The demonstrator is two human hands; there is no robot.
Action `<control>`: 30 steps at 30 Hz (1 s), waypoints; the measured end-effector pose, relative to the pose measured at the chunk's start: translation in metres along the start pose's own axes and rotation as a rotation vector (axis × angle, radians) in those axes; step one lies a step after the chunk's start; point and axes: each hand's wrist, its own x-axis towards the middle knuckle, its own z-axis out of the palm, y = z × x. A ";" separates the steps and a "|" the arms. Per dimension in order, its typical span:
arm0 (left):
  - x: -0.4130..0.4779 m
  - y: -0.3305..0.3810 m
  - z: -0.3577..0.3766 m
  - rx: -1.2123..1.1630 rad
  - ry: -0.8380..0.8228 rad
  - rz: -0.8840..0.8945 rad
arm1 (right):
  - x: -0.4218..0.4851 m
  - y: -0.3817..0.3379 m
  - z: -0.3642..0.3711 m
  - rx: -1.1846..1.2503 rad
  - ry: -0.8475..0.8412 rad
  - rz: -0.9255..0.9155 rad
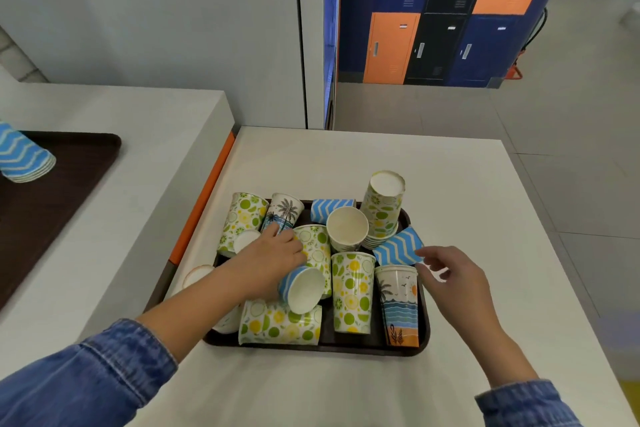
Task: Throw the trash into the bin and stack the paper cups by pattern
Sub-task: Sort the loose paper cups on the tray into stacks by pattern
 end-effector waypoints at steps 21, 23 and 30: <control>-0.034 -0.037 -0.045 0.142 -0.183 -0.435 | 0.064 -0.005 0.025 -1.016 -0.514 -0.749; -0.026 -0.034 -0.037 0.177 -0.231 -0.423 | 0.067 -0.003 0.029 -1.123 -0.572 -0.806; -0.016 -0.032 -0.020 0.149 -0.259 -0.406 | 0.078 -0.006 0.031 -1.290 -0.668 -0.862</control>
